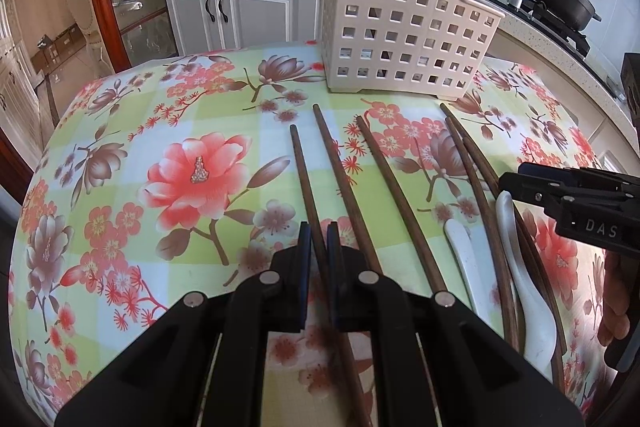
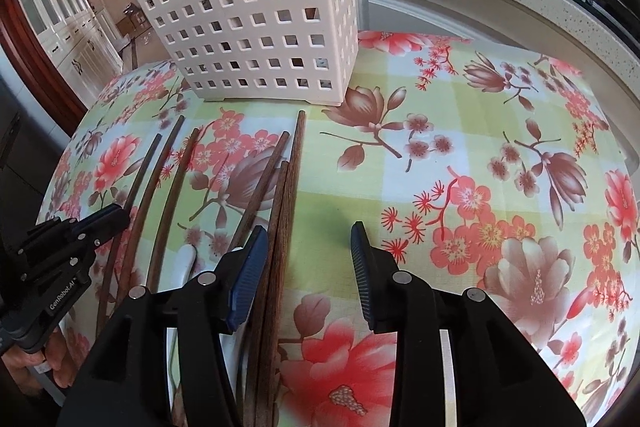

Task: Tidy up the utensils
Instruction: 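Close the left gripper on another brown chopstick while the right gripper grasps one too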

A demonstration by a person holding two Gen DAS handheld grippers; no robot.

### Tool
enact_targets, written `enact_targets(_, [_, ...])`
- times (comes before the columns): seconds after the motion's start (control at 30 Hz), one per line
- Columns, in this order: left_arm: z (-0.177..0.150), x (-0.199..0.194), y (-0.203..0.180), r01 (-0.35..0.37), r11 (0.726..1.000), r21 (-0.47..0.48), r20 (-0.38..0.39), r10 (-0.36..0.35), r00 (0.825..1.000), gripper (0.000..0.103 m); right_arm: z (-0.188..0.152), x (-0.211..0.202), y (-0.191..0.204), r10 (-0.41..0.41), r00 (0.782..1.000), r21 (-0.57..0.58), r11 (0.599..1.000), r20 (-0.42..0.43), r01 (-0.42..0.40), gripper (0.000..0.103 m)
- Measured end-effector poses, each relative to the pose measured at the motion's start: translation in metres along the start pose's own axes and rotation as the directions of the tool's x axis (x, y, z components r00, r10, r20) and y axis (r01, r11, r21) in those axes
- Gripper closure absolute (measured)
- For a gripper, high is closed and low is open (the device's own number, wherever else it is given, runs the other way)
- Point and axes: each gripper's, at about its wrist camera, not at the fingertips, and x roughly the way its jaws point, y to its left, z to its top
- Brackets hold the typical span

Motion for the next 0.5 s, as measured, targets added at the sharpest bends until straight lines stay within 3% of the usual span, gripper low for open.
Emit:
enact_targets(0.1, [0.0, -0.001, 0.0, 0.001, 1.0, -0.001, 0.0, -0.001, 1.0, 0.095, 0.001, -0.001, -0.009, -0.005, 1.0, 0.041, 0.999, 0.003, 0.005, 0.074])
enact_targets(0.23, [-0.001, -0.001, 0.0, 0.0, 1.0, -0.001, 0.001, 0.0, 1.0, 0.095, -0.001, -0.002, -0.004, -0.032, 0.999, -0.005, 0.999, -0.002, 0.032, 0.069])
enact_targets(0.27, [-0.001, -0.001, 0.0, 0.0, 1.0, -0.001, 0.002, 0.0, 1.0, 0.095, -0.001, -0.001, -0.003, -0.03, 1.0, -0.004, 1.0, -0.006, 0.03, 0.054])
enact_targets(0.3, [-0.001, -0.001, 0.0, 0.001, 1.0, -0.003, 0.001, -0.001, 1.0, 0.095, -0.001, 0.0, -0.001, -0.034, 0.999, -0.003, 0.999, -0.008, 0.034, 0.023])
enact_targets(0.33, [-0.001, -0.001, 0.0, 0.001, 1.0, -0.003, 0.001, -0.001, 1.0, 0.095, -0.002, 0.001, 0.0, -0.056, 0.998, -0.005, 0.998, -0.008, 0.056, 0.014])
enact_targets(0.43, [-0.001, -0.002, 0.001, 0.003, 1.0, -0.001, 0.001, -0.003, 1.0, 0.095, -0.005, 0.002, -0.006, -0.084, 0.996, 0.022, 0.996, 0.02, 0.083, 0.025])
enact_targets(0.5, [-0.002, -0.002, 0.001, 0.007, 1.0, -0.004, 0.002, -0.007, 1.0, 0.095, -0.004, 0.003, -0.011, -0.072, 0.997, 0.048, 0.996, 0.022, 0.071, 0.027])
